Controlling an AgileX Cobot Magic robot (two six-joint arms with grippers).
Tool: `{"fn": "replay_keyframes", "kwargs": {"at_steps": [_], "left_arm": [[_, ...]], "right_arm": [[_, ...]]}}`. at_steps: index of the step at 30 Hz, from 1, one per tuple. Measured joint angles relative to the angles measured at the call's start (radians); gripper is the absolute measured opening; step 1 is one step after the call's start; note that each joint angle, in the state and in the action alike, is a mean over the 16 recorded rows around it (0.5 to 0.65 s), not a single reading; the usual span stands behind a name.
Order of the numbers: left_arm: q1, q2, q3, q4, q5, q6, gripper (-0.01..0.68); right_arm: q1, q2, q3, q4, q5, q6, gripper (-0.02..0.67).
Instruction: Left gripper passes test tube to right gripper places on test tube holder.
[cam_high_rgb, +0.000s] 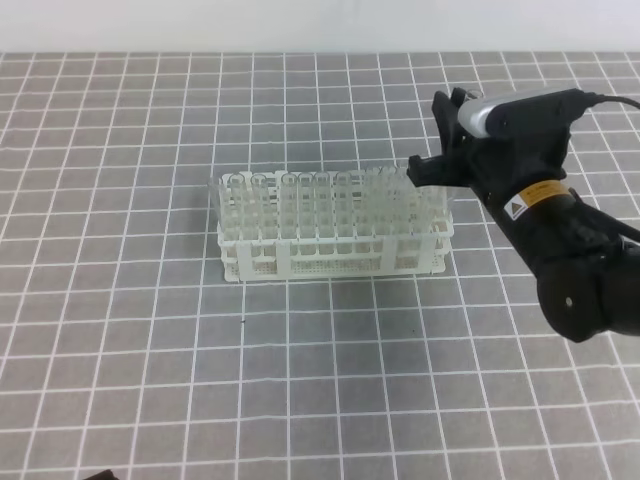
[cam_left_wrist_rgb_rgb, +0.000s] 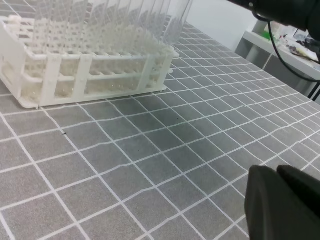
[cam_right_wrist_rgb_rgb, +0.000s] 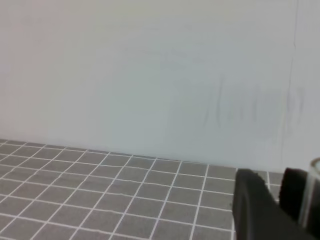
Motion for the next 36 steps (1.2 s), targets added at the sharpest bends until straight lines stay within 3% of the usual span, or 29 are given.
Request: {"fn": "replay_keyframes", "kwargs": {"at_steps": [36], "left_arm": [[0.002, 0.008, 0.006, 0.002, -0.007, -0.001, 0.000]], "right_arm": [[-0.009, 0.020, -0.036, -0.031, 0.104, 0.009, 0.009]]}}
